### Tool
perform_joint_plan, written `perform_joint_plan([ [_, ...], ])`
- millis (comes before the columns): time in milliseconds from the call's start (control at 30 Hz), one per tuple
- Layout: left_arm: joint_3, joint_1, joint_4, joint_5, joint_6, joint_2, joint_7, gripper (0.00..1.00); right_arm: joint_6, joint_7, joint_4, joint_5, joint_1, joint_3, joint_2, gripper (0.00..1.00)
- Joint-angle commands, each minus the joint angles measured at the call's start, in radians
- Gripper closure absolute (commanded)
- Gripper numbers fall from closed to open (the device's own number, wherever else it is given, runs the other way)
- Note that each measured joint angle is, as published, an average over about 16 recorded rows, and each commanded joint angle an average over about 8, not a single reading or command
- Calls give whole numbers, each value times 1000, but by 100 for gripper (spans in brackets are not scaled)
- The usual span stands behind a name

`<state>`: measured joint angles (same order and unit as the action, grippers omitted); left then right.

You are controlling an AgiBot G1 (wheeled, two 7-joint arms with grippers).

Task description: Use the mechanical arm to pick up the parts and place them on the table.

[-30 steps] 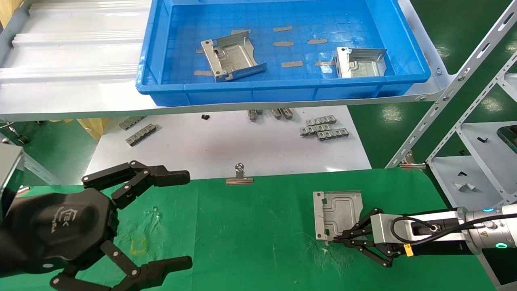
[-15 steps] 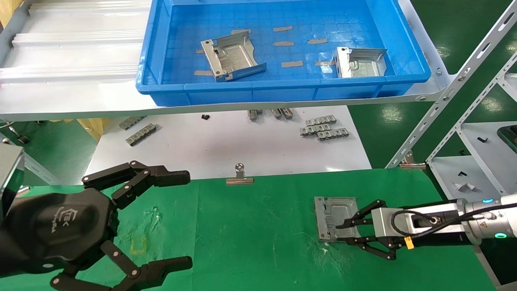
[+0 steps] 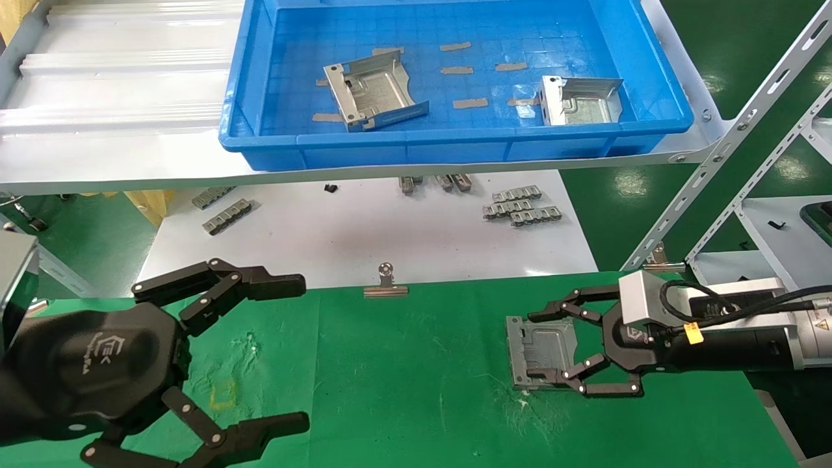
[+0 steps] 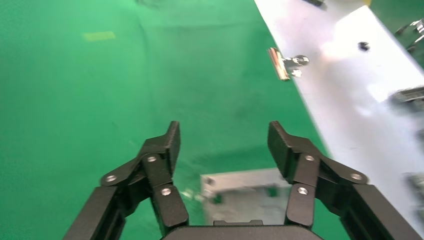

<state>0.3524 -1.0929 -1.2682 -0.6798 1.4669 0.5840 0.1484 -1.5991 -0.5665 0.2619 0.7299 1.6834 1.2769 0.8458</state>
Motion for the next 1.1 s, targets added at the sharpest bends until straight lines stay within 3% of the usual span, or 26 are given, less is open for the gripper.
perform_joint_plan([
  [33, 0, 0, 0, 0, 0, 0, 0, 0, -3, 63, 30, -33, -10, -5, -16, 0],
  [200, 0, 0, 0, 0, 0, 0, 0, 0, -10, 115, 61, -72, -32, -11, -33, 0],
  [733, 0, 0, 0, 0, 0, 0, 0, 0, -1, 89, 54, -53, -26, -18, -25, 0],
  [1100, 0, 0, 1, 0, 0, 0, 0, 0, 14, 189, 201, -44, -115, -167, -56, 0],
])
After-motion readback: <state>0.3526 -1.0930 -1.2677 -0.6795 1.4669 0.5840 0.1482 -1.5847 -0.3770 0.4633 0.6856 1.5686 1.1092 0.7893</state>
